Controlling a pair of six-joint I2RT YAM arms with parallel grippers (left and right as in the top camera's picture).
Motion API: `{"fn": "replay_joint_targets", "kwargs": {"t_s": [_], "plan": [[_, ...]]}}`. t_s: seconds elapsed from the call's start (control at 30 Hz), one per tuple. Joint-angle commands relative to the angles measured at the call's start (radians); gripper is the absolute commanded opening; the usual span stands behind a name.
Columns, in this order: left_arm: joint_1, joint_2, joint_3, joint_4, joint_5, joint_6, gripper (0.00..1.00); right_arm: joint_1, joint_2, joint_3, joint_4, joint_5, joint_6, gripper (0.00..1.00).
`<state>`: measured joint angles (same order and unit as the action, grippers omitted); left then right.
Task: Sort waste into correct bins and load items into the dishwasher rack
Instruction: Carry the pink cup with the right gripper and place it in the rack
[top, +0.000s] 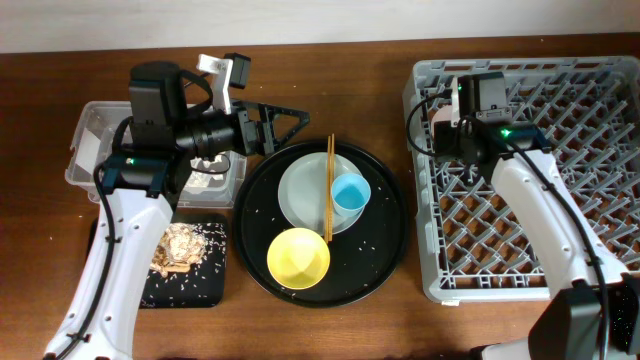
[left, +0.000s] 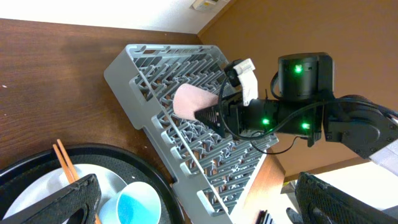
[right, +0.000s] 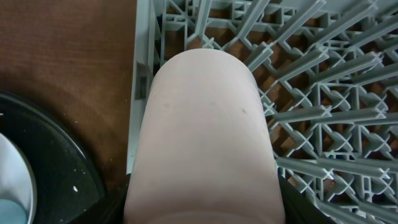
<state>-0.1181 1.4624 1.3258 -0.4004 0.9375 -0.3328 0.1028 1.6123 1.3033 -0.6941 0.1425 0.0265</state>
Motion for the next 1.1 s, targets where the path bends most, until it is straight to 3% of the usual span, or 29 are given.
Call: {"fn": "replay_joint_targets", "kwargs": {"t_s": [0.0, 0.77, 0.93, 1.07], "plan": [[0.001, -0.008, 0.002, 0.002, -0.003, 0.009, 0.99, 0.007, 0.010, 0.013, 0.007, 0.024, 0.009, 0.50], [0.001, -0.008, 0.002, 0.002, -0.003, 0.009, 0.99, -0.018, 0.035, 0.008, 0.021, -0.003, 0.013, 0.50], [0.001, -0.008, 0.002, 0.002, -0.003, 0.009, 0.99, -0.018, 0.076, 0.008, 0.018, -0.003, 0.012, 0.64], [0.000, -0.008, 0.002, 0.002, -0.003, 0.009, 0.99, -0.019, 0.049, 0.026, 0.029, 0.042, 0.008, 0.84]]}}
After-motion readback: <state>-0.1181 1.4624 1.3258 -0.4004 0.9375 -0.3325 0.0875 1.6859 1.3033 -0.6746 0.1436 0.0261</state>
